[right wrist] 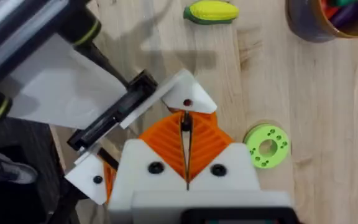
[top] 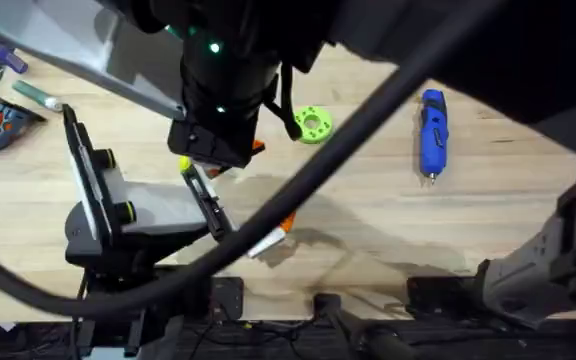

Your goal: Pick up the gripper from the table and insert it into the empty holder that is missing its gripper. Then pick up a screw, insert it into the mounting hole, and use the screwdriver to tighten it. Finally, clean up the table by picking up the vegetable and placing it into the bucket.

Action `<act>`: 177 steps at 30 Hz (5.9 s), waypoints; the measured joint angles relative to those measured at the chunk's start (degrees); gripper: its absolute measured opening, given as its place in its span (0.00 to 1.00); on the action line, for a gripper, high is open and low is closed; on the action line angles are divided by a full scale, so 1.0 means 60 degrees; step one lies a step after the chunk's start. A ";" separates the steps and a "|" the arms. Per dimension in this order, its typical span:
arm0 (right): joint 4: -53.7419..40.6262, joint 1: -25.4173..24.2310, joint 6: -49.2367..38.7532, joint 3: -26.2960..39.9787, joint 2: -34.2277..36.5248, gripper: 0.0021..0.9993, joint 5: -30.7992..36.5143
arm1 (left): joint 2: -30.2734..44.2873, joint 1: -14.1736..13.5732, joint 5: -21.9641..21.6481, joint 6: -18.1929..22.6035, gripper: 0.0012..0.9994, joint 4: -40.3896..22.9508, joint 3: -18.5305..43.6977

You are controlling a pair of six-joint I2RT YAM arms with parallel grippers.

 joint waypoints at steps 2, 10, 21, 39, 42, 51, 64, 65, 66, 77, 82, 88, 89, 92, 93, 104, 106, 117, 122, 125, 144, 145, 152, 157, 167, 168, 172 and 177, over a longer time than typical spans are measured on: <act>0.0000 0.0000 0.0002 0.0000 -0.0001 0.00 -0.0027 | 0.0000 0.0000 0.0000 0.0000 0.99 0.0000 0.0000; 0.0000 0.0000 0.0002 0.0000 0.0001 0.00 -0.0027 | 0.0000 0.0000 0.0000 0.0000 0.99 0.0000 0.0000; 0.0007 0.0000 -0.0001 0.0040 0.0519 0.00 -0.0027 | 0.0000 0.0000 0.0000 0.0000 0.99 0.0000 0.0000; 0.0079 -0.0076 0.0000 0.0040 0.0519 0.00 -0.0031 | 0.0000 0.0000 0.0000 0.0000 0.99 0.0000 0.0000; 0.0076 -0.0076 0.0002 0.0040 0.0519 0.00 -0.0031 | 0.0000 0.0000 0.0000 0.0000 0.99 0.0000 0.0000; -0.0042 -0.0076 0.0002 0.0040 0.0541 0.00 -0.0030 | 0.0000 0.0000 0.0000 0.0000 0.99 0.0000 0.0000; 0.0011 -0.0076 0.0006 0.0040 0.0854 0.00 -0.0031 | 0.0000 0.0000 0.0000 -0.0011 0.99 -0.0004 0.0000; 0.0011 -0.0076 0.0006 0.0040 0.0854 0.00 -0.0031 | 0.0000 0.0000 0.0000 -0.0007 0.99 0.0000 0.0000; 0.0016 -0.0076 0.0006 0.0040 0.0854 0.00 -0.0031 | 0.0000 0.0000 0.0000 -0.0011 0.99 -0.0001 0.0000; 0.0068 -0.0076 0.0006 0.0040 0.0854 0.00 -0.0031 | 0.0000 0.0000 -0.0002 -0.0009 0.99 0.0000 0.0000; 0.0066 -0.0076 0.0006 0.0040 0.0854 0.00 -0.0031 | 0.0001 0.0000 0.0000 -0.0010 0.99 0.0000 0.0000; 0.0066 -0.0080 0.0009 0.0040 0.0854 0.15 -0.0023 | 0.0002 0.0000 0.0000 -0.0033 0.99 -0.0004 0.0000; 0.0066 -0.0080 0.0006 0.0040 0.0854 0.18 -0.0023 | 0.0000 0.0000 0.0000 -0.0036 0.99 -0.0004 0.0000; 0.0062 -0.0096 0.0007 0.0044 0.0854 0.30 -0.0014 | 0.0000 0.0000 0.0000 -0.0067 0.99 -0.0004 0.0000; 0.0062 -0.0111 0.0006 0.0044 0.0854 0.33 -0.0003 | 0.0000 0.0000 0.0000 -0.0069 0.99 -0.0003 0.0000; 0.0046 -0.0237 0.0000 0.0096 0.0854 0.72 0.0263 | 0.0002 0.0000 0.0000 -0.0104 0.99 -0.0006 0.0000; 0.0011 -0.0297 -0.0030 0.0157 0.0842 0.94 0.0417 | 0.0004 0.0003 0.0004 -0.0117 0.99 -0.0007 0.0000; -0.0178 -0.0243 -0.0007 0.0157 0.0610 0.99 0.0476 | 0.0001 0.0000 0.0015 -0.0106 0.99 -0.0004 0.0000; -0.0171 -0.0161 0.0111 0.0157 0.0011 0.99 0.0476 | 0.0004 0.0000 0.0011 -0.0106 0.99 -0.0004 0.0000; -0.0171 -0.0254 0.0361 0.0157 -0.0399 0.99 0.0476 | 0.0004 0.0000 0.0014 -0.0106 0.99 -0.0004 0.0000; 0.2304 -0.2130 0.2419 -0.4542 -0.3725 0.99 0.0437 | 0.0004 0.0000 0.0011 -0.0106 0.99 -0.0004 0.0000; 0.2447 -0.2313 0.2555 -0.4873 -0.4019 0.99 0.0439 | 0.0004 0.0000 0.0011 -0.0106 0.99 -0.0004 0.0000; 0.3733 -0.4075 0.3929 -0.7554 -0.6505 0.99 0.0479 | 0.0004 0.0000 0.0011 -0.0106 0.99 -0.0004 0.0000; 0.3785 -0.5186 0.5108 -0.8799 -0.7436 0.99 0.0976 | 0.0003 0.0000 0.0011 -0.0106 0.99 -0.0004 0.0000; 0.3081 -0.7610 0.6868 -1.0548 -0.8003 0.99 0.1908 | 0.0004 0.0000 0.0011 -0.0106 0.99 -0.0004 0.0000; 0.2980 -0.7855 0.6925 -1.0553 -0.8002 0.99 0.1928 | 0.0003 0.0000 0.0008 -0.0106 0.99 -0.0004 0.0000; 0.2515 -0.8827 0.7095 -1.0553 -0.8002 0.99 0.1988 | 0.0003 0.0000 0.0011 -0.0106 0.99 -0.0004 0.0000; 0.2320 -0.9516 0.7160 -1.0553 -0.8002 0.99 0.1988 | 0.0004 0.0000 0.0009 -0.0106 0.99 -0.0004 0.0000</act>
